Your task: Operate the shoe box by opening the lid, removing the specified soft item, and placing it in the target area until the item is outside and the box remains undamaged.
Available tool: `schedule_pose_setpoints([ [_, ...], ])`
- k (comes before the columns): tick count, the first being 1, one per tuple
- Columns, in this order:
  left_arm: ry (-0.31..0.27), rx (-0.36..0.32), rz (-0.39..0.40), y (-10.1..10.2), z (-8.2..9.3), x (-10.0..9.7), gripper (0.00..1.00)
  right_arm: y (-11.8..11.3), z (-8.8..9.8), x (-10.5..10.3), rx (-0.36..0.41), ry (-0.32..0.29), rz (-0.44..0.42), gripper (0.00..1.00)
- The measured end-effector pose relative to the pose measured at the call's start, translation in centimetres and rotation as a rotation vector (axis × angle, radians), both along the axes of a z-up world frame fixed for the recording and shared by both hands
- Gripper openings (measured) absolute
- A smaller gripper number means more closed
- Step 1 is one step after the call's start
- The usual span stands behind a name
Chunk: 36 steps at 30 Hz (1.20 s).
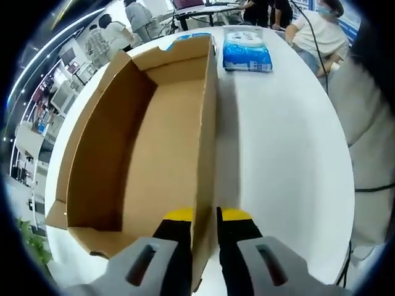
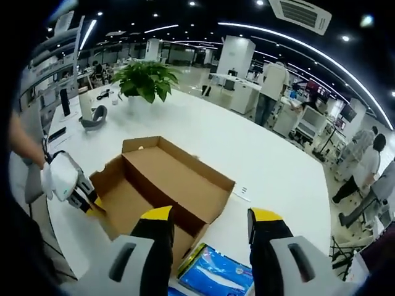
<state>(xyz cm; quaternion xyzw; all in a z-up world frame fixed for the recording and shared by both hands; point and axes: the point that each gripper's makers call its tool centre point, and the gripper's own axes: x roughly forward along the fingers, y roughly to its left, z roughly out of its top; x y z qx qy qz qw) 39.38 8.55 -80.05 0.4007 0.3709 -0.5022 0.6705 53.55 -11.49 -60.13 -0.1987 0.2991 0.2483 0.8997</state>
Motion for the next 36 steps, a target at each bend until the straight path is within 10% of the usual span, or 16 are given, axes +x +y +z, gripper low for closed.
schedule_pose_setpoints([
  [14, 0.025, -0.004, -0.062, 1.0, -0.2, -0.1, 0.03, -0.4, -0.7, 5.4, 0.38, 0.167, -0.337, 0.5],
  [28, 0.033, -0.017, -0.086, 1.5, -0.4, -0.6, 0.02, -1.0, -2.7, 9.3, 0.214, 0.217, -0.359, 0.4],
  [36, 0.043, -0.047, -0.083, 1.5, -0.8, -0.9, 0.01, 0.0, -5.7, 10.0, 0.249, 0.311, -0.389, 0.36],
])
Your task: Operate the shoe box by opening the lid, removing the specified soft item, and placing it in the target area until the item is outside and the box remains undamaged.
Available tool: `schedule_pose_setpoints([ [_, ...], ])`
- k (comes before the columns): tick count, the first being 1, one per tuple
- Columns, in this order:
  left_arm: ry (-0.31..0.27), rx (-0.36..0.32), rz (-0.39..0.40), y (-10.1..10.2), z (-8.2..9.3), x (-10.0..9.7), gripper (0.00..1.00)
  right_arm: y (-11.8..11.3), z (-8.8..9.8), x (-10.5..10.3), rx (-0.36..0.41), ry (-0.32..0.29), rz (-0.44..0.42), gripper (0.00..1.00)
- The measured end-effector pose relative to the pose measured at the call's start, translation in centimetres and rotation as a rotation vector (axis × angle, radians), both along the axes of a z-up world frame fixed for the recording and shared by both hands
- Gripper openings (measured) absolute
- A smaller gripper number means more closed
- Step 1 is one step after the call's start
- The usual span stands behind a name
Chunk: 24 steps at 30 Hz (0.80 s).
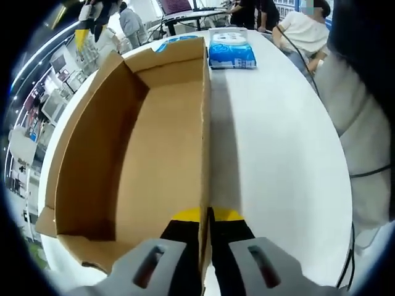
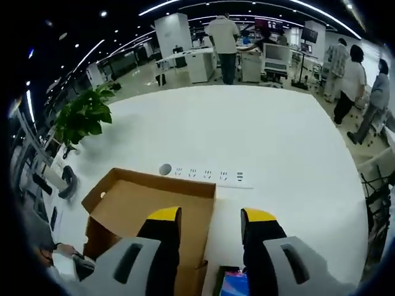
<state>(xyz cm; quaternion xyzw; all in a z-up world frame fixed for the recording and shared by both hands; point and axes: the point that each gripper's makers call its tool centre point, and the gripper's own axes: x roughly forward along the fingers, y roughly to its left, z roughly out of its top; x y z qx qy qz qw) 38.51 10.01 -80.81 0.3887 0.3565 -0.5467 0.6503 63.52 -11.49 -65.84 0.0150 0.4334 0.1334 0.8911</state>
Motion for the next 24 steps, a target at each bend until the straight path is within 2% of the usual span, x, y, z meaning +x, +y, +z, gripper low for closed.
schedule_pose_setpoints([
  [3, -0.001, -0.003, -0.001, -0.1, -0.2, 0.0, 0.01, 0.3, -0.9, -0.1, -0.004, 0.014, -0.008, 0.38],
  [5, -0.003, -0.003, 0.003, -0.1, -0.4, 0.0, 0.01, 0.2, -1.5, 0.0, -0.055, 0.004, 0.024, 0.39],
  [10, -0.01, -0.002, -0.002, -0.2, -0.5, 0.1, 0.01, 0.4, -2.7, 0.6, -0.006, 0.034, 0.006, 0.44],
  [12, -0.005, 0.018, 0.001, -0.2, -0.8, 0.1, 0.01, 0.3, -3.2, 1.1, -0.009, 0.038, 0.004, 0.48],
  [18, 0.001, 0.014, 0.007, -0.1, -0.8, 0.1, 0.01, -0.7, -4.8, 1.4, -0.104, 0.05, 0.058, 0.5],
  [22, 0.003, 0.011, 0.012, -0.1, -0.8, 0.1, 0.02, -0.8, -5.5, 1.4, -0.109, 0.056, 0.059, 0.49],
  [24, 0.003, 0.01, 0.009, -0.2, -0.8, 0.2, 0.02, -0.5, -5.6, 1.7, -0.157, 0.023, 0.138, 0.46],
])
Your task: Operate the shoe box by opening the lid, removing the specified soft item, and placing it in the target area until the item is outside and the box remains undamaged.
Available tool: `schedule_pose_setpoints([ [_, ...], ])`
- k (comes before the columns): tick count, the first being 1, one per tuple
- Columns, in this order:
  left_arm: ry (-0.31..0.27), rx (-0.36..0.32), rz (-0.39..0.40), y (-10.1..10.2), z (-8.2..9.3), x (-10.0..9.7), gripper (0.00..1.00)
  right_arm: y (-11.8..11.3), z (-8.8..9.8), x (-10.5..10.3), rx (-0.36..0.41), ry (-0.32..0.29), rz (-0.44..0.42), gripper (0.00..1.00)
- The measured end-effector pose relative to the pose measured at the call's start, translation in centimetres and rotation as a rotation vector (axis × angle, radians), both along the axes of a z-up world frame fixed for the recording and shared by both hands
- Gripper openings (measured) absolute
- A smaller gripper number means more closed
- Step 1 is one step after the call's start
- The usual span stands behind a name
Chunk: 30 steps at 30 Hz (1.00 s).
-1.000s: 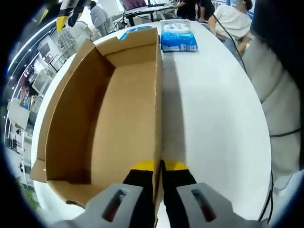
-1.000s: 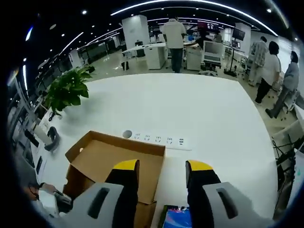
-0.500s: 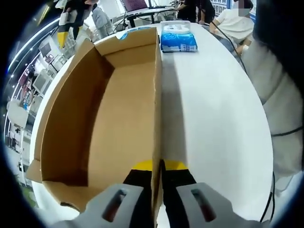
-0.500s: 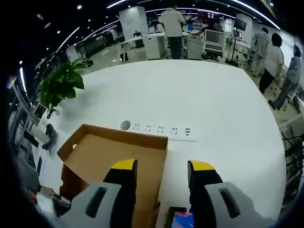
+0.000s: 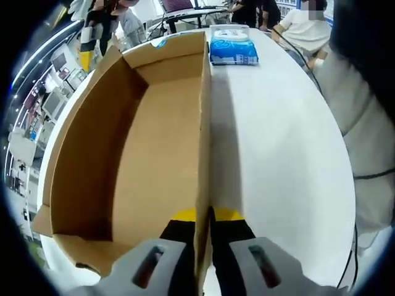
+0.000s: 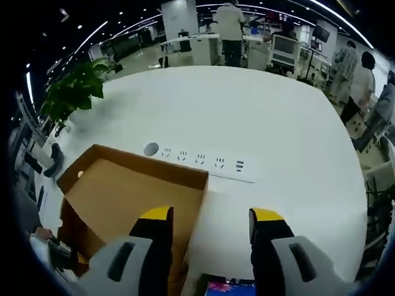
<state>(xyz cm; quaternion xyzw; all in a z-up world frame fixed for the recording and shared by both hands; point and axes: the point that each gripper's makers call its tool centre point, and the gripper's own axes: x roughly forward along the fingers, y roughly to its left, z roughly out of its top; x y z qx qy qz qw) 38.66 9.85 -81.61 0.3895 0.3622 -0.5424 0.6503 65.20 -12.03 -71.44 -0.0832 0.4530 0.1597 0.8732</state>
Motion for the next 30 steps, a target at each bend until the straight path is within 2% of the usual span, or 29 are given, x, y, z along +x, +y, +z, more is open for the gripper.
schedule_pose_setpoints([
  [3, 0.0, -0.002, -0.003, 0.0, 0.0, 0.0, 0.02, 0.7, -0.3, -0.3, 0.055, 0.031, -0.055, 0.38],
  [5, 0.0, -0.002, -0.001, 0.0, 0.0, 0.0, 0.02, 0.6, -0.5, 0.0, 0.047, 0.027, -0.051, 0.38],
  [7, 0.001, -0.002, 0.0, 0.0, 0.0, 0.1, 0.02, 0.3, -0.7, 0.2, -0.003, 0.013, -0.033, 0.35],
  [10, -0.014, -0.005, -0.007, 0.0, 0.0, 0.0, 0.02, 0.5, -1.2, 0.2, 0.02, 0.028, -0.067, 0.3],
  [15, -0.013, -0.005, -0.006, 0.0, 0.0, 0.0, 0.02, 0.7, -1.7, 0.4, 0.054, 0.041, -0.122, 0.35],
  [21, -0.014, -0.005, -0.01, 0.0, 0.0, 0.0, 0.02, 0.9, -2.8, 0.3, 0.03, 0.057, -0.12, 0.35],
  [30, -0.018, -0.006, -0.017, 0.0, 0.0, 0.0, 0.02, 1.1, -4.9, 1.2, 0.003, 0.07, -0.113, 0.25],
])
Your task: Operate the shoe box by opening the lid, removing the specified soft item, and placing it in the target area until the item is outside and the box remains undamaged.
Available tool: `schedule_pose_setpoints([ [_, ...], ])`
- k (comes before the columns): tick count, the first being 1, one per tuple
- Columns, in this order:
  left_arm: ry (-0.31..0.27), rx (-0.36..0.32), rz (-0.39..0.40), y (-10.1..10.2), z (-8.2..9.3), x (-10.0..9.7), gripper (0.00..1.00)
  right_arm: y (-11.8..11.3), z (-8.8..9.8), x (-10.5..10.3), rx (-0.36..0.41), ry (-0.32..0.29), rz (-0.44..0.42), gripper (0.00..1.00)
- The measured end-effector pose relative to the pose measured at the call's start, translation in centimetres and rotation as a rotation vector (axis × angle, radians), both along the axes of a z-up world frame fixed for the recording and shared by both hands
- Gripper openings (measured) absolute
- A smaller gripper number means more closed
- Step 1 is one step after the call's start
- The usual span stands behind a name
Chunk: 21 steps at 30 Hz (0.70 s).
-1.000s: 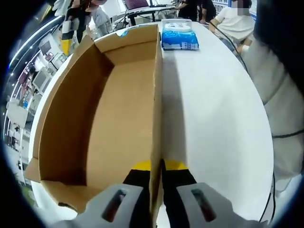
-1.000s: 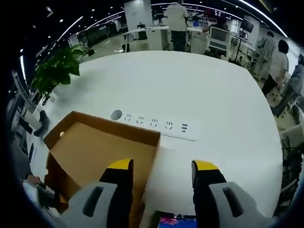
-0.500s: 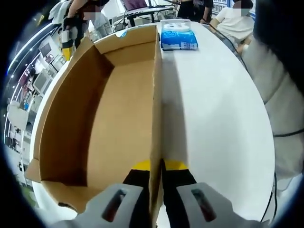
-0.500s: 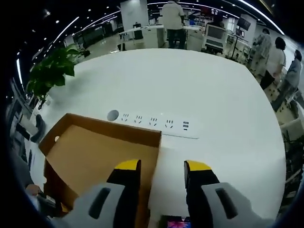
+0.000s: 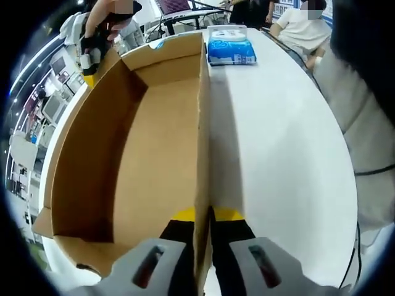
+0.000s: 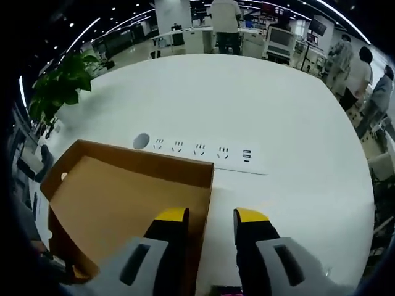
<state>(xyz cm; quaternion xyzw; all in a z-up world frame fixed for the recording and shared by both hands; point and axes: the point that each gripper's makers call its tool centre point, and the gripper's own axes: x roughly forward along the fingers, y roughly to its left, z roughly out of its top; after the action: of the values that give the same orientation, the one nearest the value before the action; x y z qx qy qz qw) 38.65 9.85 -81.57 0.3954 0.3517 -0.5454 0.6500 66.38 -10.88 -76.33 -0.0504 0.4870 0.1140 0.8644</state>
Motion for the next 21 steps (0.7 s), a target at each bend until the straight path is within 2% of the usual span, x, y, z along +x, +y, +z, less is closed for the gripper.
schedule_pose_setpoints([
  [4, -0.006, -0.001, -0.003, 0.0, 0.0, 0.0, 0.02, 0.3, -0.6, -0.3, 0.008, 0.023, -0.003, 0.12],
  [6, -0.003, -0.002, -0.001, 0.0, 0.0, 0.0, 0.02, 0.0, -0.9, -0.4, -0.013, 0.013, 0.0, 0.06],
  [8, -0.002, -0.002, -0.002, 0.0, 0.0, 0.0, 0.02, 0.5, -1.2, -0.9, 0.021, 0.042, -0.015, 0.01],
  [9, -0.001, -0.002, -0.003, 0.0, 0.0, 0.0, 0.02, 0.6, -1.1, -1.0, 0.03, 0.04, -0.045, 0.0],
  [11, 0.0, -0.002, -0.003, 0.1, 0.0, -0.1, 0.02, 0.5, -0.9, -0.8, 0.01, 0.017, -0.027, 0.0],
  [14, -0.003, -0.002, -0.008, 0.1, 0.0, -0.1, 0.02, 0.5, -0.5, -0.9, 0.021, 0.009, -0.029, 0.0],
  [21, -0.022, -0.002, -0.017, 0.1, 0.0, -0.1, 0.02, 0.6, 0.0, -1.1, 0.062, 0.019, -0.065, 0.0],
])
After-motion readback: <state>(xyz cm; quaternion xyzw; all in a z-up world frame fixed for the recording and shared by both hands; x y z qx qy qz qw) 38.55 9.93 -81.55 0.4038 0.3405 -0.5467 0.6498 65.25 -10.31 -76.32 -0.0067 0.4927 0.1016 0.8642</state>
